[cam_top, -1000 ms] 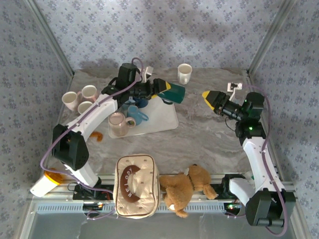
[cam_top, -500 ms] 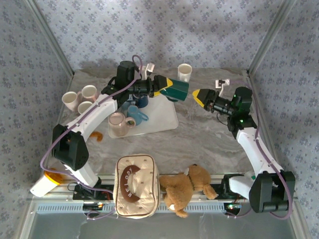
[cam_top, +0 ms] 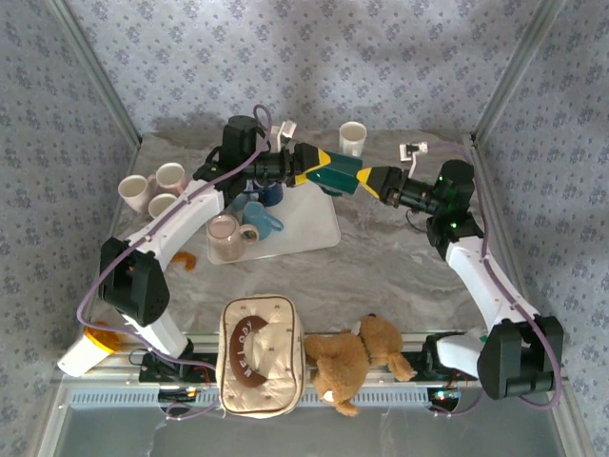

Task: Turn the mug right side up

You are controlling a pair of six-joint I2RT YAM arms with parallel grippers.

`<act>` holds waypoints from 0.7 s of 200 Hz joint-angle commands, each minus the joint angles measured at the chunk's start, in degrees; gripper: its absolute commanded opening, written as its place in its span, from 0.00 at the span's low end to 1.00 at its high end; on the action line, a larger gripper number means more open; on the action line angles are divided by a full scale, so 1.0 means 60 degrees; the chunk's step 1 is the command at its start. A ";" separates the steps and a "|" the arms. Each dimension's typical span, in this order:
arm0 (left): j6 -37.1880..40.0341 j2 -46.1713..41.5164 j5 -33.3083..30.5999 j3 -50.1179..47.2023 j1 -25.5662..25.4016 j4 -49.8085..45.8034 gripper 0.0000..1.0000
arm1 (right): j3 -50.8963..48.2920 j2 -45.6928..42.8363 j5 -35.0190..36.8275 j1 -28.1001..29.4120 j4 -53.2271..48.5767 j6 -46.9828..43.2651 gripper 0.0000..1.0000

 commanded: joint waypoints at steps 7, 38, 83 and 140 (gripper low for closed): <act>-0.0094 -0.0379 0.0493 0.0279 0.0011 0.1126 0.51 | 0.0298 0.0130 -0.0112 0.0146 0.0695 -0.0046 0.33; -0.0182 -0.0366 0.0543 0.0250 -0.0036 0.1311 0.51 | 0.0206 0.0190 0.0084 0.0259 0.1262 0.0114 0.33; -0.0444 -0.0368 0.0630 0.0161 -0.0070 0.1705 0.51 | 0.0031 0.0289 0.0425 0.0427 0.1850 0.0347 0.31; -0.0490 -0.0401 0.0690 0.0074 -0.0068 0.1793 0.53 | -0.0070 0.0417 0.0647 0.0529 0.2342 0.0385 0.25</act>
